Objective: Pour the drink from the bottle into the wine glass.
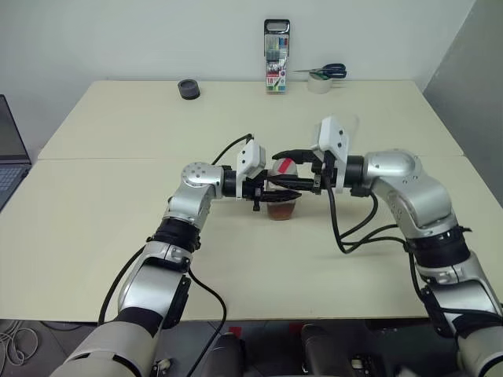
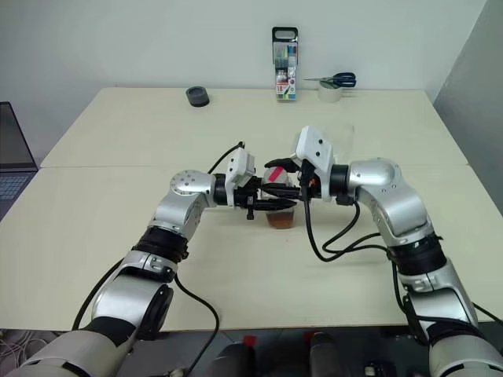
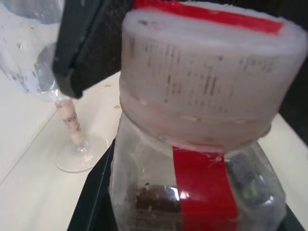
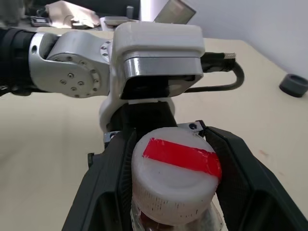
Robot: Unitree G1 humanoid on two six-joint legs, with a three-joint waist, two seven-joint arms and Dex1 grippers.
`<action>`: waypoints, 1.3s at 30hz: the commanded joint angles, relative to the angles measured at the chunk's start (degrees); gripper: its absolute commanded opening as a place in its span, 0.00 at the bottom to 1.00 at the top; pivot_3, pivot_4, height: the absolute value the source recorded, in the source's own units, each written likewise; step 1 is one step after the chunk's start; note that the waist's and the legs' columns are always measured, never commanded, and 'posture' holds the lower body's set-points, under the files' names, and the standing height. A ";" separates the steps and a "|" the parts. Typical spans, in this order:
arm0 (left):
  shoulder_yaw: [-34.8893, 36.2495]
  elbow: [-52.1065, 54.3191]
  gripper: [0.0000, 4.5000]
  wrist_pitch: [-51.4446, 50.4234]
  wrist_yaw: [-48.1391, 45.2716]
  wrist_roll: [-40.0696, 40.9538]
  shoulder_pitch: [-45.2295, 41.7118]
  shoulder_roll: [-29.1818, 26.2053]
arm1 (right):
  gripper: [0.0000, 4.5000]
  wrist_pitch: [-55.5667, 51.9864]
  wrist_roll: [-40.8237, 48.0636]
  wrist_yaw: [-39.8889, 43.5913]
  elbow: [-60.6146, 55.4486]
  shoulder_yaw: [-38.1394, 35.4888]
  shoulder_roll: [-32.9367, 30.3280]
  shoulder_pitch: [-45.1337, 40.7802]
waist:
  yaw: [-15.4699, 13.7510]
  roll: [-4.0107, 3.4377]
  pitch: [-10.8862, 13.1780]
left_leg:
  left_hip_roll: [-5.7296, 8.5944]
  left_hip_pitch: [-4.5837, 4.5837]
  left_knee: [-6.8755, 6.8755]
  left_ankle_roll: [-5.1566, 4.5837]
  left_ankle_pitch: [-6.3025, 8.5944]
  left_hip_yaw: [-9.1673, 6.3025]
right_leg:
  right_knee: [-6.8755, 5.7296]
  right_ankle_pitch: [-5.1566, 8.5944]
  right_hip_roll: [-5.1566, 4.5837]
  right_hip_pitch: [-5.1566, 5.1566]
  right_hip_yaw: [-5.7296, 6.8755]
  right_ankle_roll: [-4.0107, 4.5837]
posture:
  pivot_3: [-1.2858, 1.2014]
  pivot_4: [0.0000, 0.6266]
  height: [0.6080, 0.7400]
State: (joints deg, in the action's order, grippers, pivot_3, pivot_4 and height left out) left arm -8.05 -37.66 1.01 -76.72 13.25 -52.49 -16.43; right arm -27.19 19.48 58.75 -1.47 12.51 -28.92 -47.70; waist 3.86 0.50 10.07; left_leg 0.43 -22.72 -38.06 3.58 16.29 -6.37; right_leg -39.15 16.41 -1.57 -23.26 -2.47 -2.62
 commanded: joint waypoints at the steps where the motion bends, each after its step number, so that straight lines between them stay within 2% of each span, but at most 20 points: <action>1: 2.87 0.30 0.37 0.88 1.18 1.32 -2.28 -0.76 | 0.51 -0.10 0.22 0.83 -0.07 -0.38 0.37 -0.22 | 0.00 0.00 0.00 | 0.01 0.00 0.00 0.00 0.00 0.01 | 0.00 0.00 -0.03 0.00 0.00 0.00 | 0.52 0.24 1.00; 7: 3.38 2.31 0.37 0.12 1.88 1.95 -1.11 -0.15 | 0.97 -5.09 3.22 -5.03 -7.75 -6.75 -0.38 0.89 | -0.37 0.00 0.00 | 0.05 -0.09 -0.04 0.01 0.00 -0.01 | -0.02 0.00 -0.13 -0.07 0.00 0.00 | 0.52 0.24 1.00; 13: 3.44 3.26 0.37 -0.92 1.67 2.32 -0.79 0.04 | 0.97 -8.21 3.74 -11.77 -17.13 -8.26 1.33 5.64 | -0.50 0.00 0.00 | 0.06 -0.10 -0.03 0.01 0.00 0.00 | 0.00 0.00 -0.13 -0.07 0.01 0.00 | 0.52 0.24 1.00; 20: 3.15 3.59 0.37 -1.59 0.85 2.36 -1.07 0.03 | 0.97 -4.52 -1.10 -18.13 -15.32 -6.48 5.05 5.67 | -0.41 0.00 0.00 | 0.07 -0.06 -0.11 0.01 0.00 0.02 | -0.19 0.00 -0.11 -0.08 -0.01 0.00 | 0.52 0.24 1.00; 30: 3.12 4.10 0.37 -2.17 0.25 2.58 -0.98 -0.17 | 0.97 -2.12 -4.44 -18.75 -13.97 -6.45 2.71 6.90 | -0.41 0.00 0.00 | 0.07 -0.07 -0.11 0.01 -0.01 0.03 | -0.18 0.00 -0.12 -0.08 -0.01 0.00 | 0.52 0.24 1.00; 39: 3.18 4.94 0.37 -3.01 0.07 2.73 -0.56 -0.49 | 0.97 -4.49 -2.72 -20.05 -15.61 -8.71 0.59 8.81 | -0.43 0.00 0.00 | 0.07 -0.06 -0.11 0.01 -0.01 0.03 | -0.20 0.00 -0.11 -0.08 -0.01 0.00 | 0.52 0.24 1.00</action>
State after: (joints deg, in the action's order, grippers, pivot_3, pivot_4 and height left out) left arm -5.92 -35.90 -2.42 -75.80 14.48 -52.48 -16.35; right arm -30.96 17.03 40.36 -16.11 7.33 -27.11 -39.00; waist 3.43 0.50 10.07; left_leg 0.50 -22.79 -38.17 3.59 16.29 -6.34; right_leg -39.35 16.41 -1.69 -23.34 -2.48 -2.62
